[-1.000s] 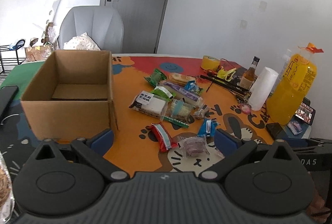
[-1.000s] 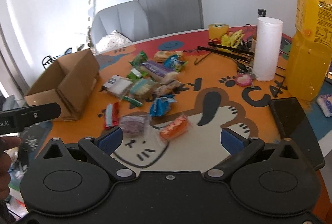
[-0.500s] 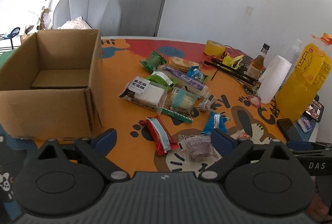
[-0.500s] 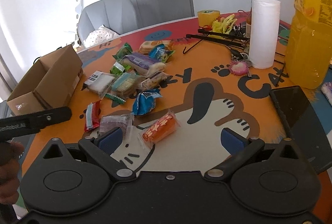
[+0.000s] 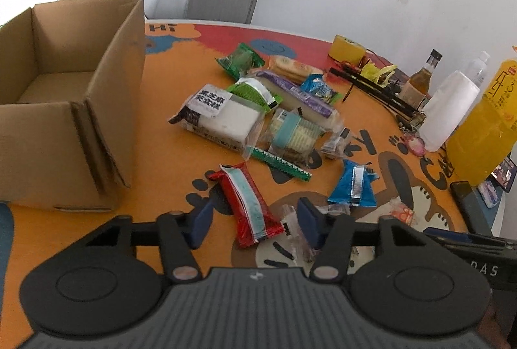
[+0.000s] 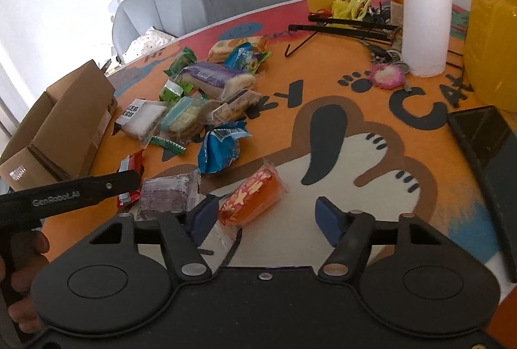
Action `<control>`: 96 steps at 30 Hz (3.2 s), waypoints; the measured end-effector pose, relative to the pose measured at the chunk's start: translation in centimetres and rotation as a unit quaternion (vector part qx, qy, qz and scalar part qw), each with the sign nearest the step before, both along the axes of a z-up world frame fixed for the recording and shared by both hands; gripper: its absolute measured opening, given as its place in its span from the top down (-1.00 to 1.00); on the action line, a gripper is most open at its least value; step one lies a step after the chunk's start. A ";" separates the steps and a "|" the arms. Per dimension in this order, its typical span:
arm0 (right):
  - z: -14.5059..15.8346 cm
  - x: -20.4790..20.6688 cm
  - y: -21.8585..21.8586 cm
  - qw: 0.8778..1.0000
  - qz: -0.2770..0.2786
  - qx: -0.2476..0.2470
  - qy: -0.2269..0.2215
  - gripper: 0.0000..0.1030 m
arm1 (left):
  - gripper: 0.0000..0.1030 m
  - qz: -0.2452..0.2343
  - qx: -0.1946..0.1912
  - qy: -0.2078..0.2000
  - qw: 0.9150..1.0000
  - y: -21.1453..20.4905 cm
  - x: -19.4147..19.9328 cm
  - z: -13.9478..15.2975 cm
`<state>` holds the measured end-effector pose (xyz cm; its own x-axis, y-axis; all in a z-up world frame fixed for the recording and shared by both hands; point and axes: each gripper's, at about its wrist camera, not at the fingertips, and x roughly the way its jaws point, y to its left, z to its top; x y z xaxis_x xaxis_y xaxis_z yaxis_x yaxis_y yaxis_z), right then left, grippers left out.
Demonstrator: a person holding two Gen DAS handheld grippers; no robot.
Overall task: Organize snacks
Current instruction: 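Grasp the red wrapper bar with the left gripper while the right grasps the orange candy pack, then carry both snacks to the cardboard box and open both grippers to drop them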
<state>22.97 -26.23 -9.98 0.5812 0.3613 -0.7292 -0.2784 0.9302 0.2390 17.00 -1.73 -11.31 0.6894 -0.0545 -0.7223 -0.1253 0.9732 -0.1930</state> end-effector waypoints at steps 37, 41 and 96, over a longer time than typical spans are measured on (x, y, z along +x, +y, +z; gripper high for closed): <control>2.1 -0.3 -0.3 0.998 -0.010 -0.019 -0.062 0.65 | 0.63 0.001 0.024 -0.037 0.999 -1.0 -0.7 1.6; 3.0 -0.3 0.0 0.998 -0.002 0.002 -0.069 0.65 | 0.63 0.000 0.020 -0.055 0.998 -0.9 -1.1 3.1; 8.9 3.5 17.7 0.974 0.179 0.089 -0.110 0.65 | 0.62 0.153 0.027 -0.105 0.982 14.0 -2.2 10.0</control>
